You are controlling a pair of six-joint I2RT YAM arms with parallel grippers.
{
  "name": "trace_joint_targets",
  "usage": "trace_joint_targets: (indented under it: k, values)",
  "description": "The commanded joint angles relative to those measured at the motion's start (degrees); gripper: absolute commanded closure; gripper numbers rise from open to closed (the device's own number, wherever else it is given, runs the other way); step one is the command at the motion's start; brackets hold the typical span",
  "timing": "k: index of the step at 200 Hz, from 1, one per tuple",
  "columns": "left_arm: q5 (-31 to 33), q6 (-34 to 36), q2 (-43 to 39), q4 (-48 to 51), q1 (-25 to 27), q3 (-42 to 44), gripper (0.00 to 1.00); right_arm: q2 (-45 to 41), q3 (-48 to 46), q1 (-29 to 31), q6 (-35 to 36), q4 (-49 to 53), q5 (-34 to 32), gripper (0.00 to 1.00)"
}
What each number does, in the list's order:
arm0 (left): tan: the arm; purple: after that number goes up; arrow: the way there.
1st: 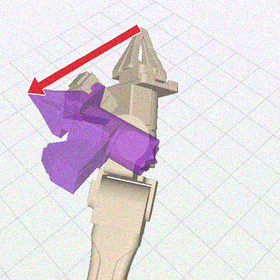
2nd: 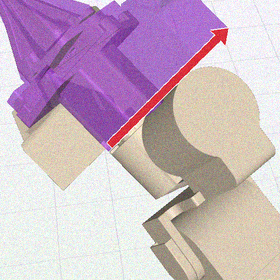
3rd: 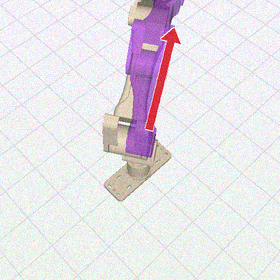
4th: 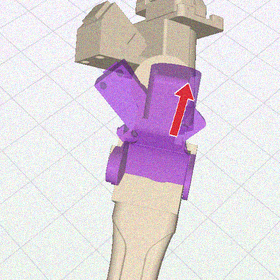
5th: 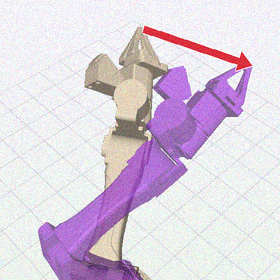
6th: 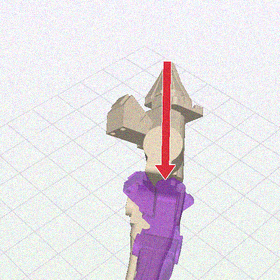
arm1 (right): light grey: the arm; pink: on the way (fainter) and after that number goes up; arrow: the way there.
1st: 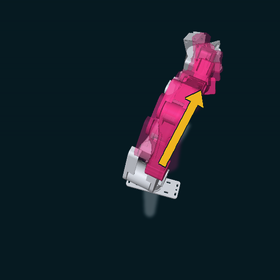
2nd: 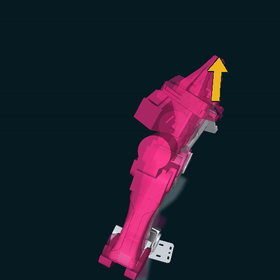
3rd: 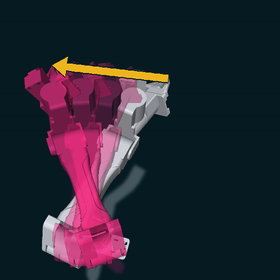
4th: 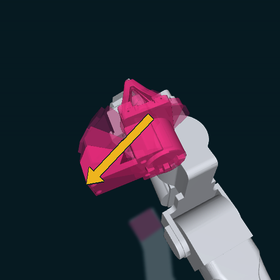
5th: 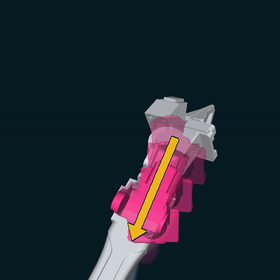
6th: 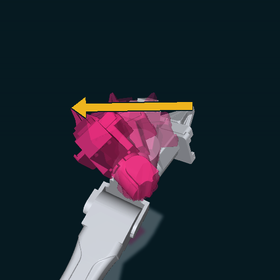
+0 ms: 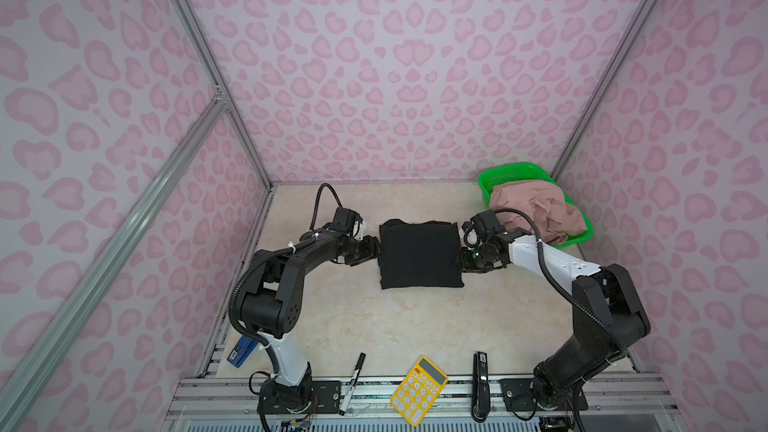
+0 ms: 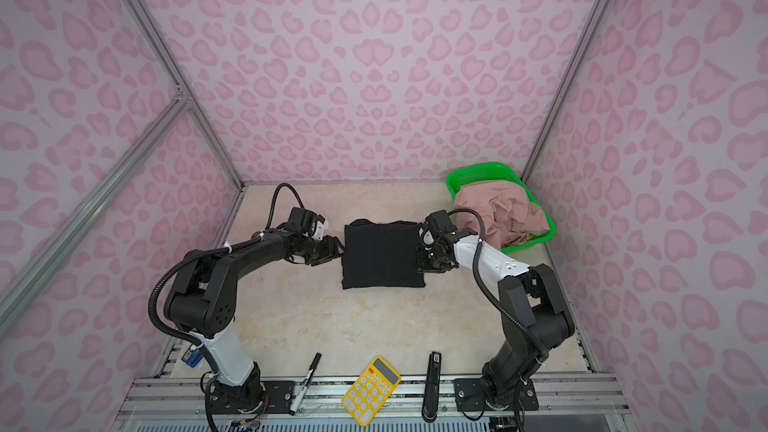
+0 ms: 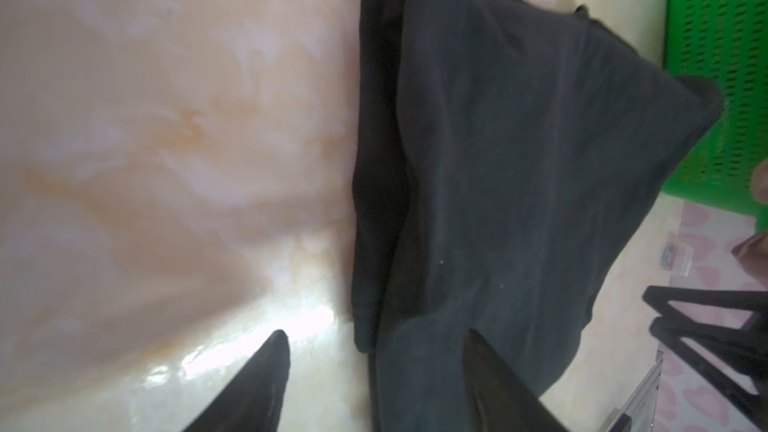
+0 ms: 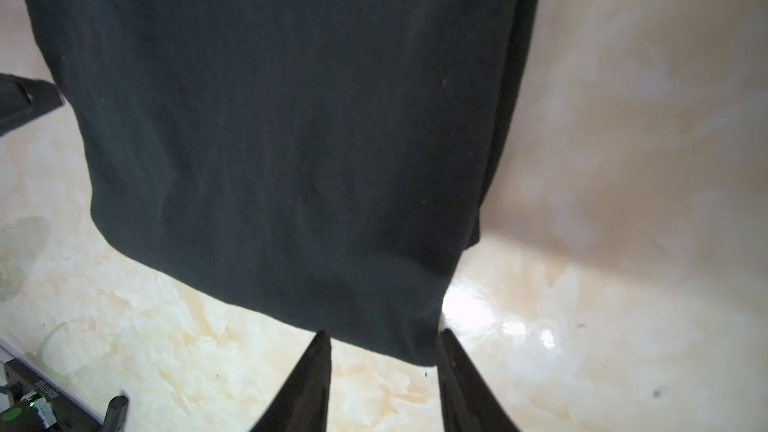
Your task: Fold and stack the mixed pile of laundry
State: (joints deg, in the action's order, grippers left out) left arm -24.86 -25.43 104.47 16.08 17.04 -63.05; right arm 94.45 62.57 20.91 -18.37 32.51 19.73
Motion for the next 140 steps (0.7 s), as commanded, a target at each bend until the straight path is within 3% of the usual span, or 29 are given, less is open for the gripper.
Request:
trace_joint_targets:
  k: [1,52,65,87,101,140]
  values:
    - [0.8,2.5,1.1,-1.7,1.4,1.0,0.32,-0.5,0.1,0.0,0.0,0.4,-2.6,0.57]
    - [0.0,0.8,5.5,-5.5,4.9,0.6,0.37,-5.4,0.0,0.0,-0.8,2.0,-7.5,0.53]
    - [1.0,-0.8,7.4,-4.9,5.1,-0.3,0.47,-7.6,0.3,0.0,-0.6,3.2,-9.7,0.53]
    - [5.0,-3.1,10.4,-1.9,4.8,-2.9,0.76,-11.1,1.3,-0.4,0.4,5.5,-13.0,0.52]
    - [7.0,-3.8,11.2,-0.4,3.8,-4.5,0.88,-13.4,1.6,-0.8,0.9,6.6,-14.4,0.52]
    - [13.6,0.3,12.0,8.9,-2.9,-13.6,0.97,-18.6,0.5,-2.8,1.4,7.4,-15.1,0.51]
